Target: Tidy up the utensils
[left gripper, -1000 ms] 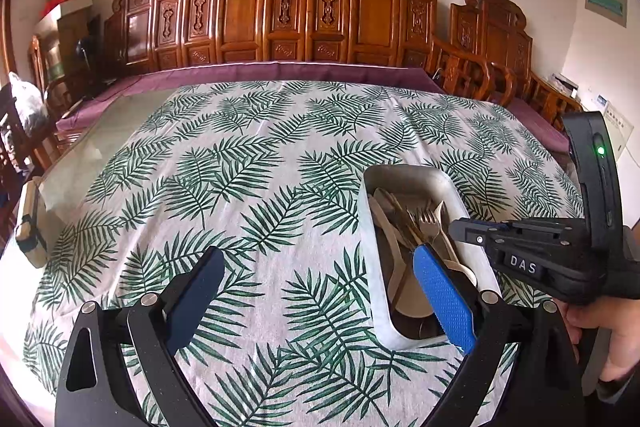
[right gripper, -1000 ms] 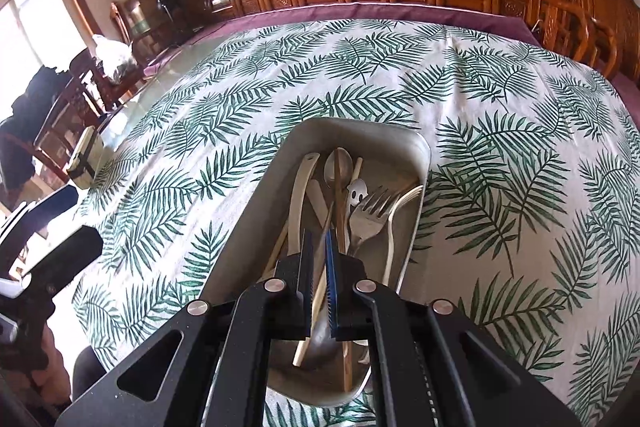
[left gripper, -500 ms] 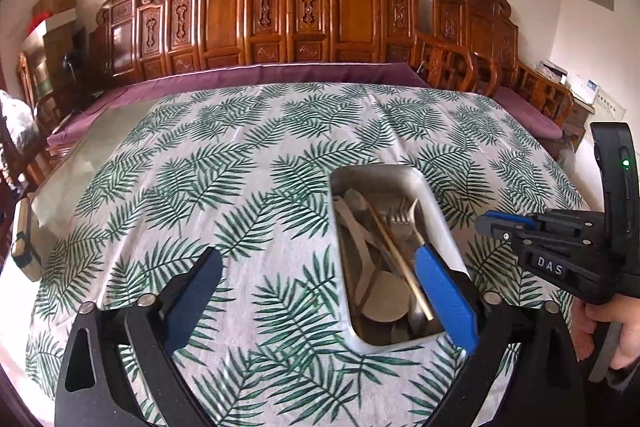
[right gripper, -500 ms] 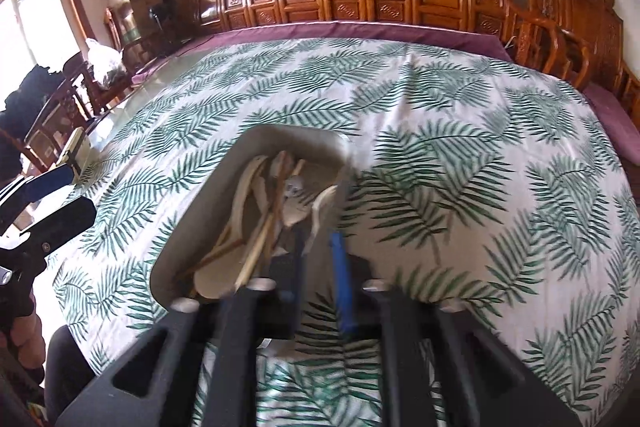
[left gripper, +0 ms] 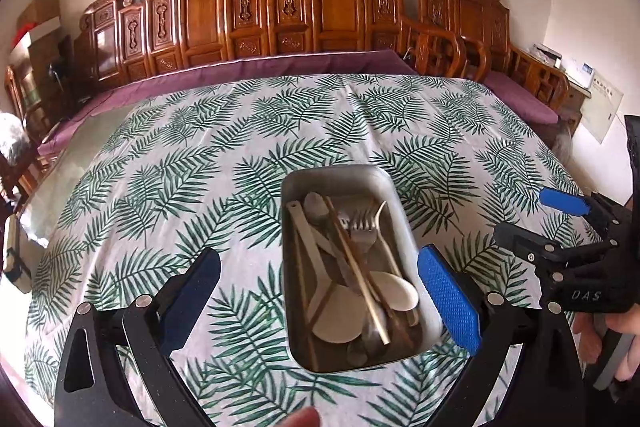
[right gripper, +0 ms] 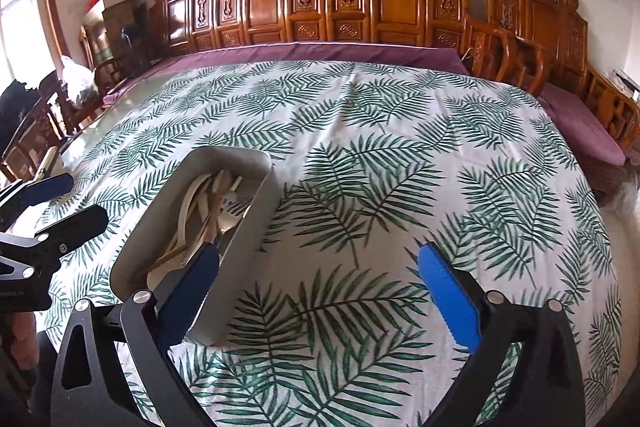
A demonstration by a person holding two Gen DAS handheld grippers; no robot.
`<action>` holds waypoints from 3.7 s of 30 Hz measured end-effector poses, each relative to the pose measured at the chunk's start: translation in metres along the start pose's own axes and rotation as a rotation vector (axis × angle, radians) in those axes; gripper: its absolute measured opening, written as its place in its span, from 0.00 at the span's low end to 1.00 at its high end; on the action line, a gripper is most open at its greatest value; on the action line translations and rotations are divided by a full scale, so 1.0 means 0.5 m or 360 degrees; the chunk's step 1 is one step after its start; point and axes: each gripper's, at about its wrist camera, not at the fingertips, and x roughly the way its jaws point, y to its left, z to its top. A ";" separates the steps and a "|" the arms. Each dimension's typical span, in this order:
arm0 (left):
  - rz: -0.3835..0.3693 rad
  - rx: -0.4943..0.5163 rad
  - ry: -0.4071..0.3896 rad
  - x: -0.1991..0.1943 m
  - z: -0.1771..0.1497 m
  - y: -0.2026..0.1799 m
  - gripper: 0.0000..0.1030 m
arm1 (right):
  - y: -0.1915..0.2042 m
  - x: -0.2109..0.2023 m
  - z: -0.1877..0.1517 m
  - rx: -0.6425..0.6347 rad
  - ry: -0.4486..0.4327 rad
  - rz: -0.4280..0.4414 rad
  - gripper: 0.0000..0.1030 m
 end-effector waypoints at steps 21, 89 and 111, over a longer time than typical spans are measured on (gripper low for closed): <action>0.0057 -0.0004 -0.0165 -0.190 -0.015 -0.046 0.93 | 0.010 -0.233 -0.033 0.0045 -0.0235 -0.0042 0.97; 0.0052 -0.0044 -0.0637 -0.578 -0.089 -0.070 0.93 | 0.075 -0.663 -0.117 0.0046 -0.0739 -0.0110 0.97; 0.0049 -0.0051 -0.0648 -0.576 -0.096 -0.072 0.93 | 0.074 -0.661 -0.118 0.0048 -0.0736 -0.0105 0.97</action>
